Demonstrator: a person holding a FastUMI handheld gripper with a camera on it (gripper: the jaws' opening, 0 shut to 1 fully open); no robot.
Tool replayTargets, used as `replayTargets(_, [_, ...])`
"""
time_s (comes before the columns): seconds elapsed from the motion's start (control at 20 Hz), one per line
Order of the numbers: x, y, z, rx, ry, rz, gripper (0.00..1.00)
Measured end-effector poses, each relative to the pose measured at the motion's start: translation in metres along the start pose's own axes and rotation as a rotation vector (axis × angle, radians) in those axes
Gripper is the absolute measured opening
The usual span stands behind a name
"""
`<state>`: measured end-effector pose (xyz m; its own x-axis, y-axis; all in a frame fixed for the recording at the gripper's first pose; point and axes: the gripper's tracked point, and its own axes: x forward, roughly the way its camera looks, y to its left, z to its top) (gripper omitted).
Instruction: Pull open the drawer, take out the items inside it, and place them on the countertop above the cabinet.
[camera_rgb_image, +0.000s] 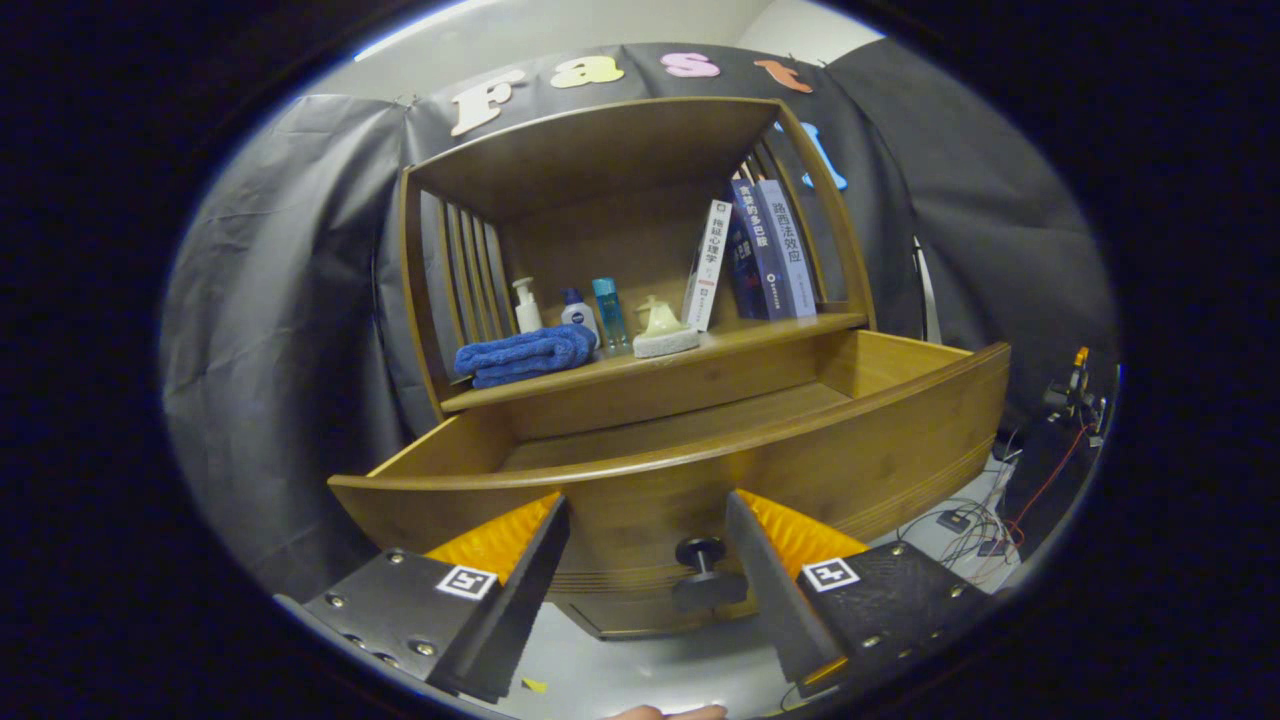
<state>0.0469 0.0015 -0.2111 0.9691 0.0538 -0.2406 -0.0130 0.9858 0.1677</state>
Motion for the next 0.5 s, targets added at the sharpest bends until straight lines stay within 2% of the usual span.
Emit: replayTargets(0.5, [0.030, 0.002, 0.008, -0.009, 0.011, 0.002, 0.95])
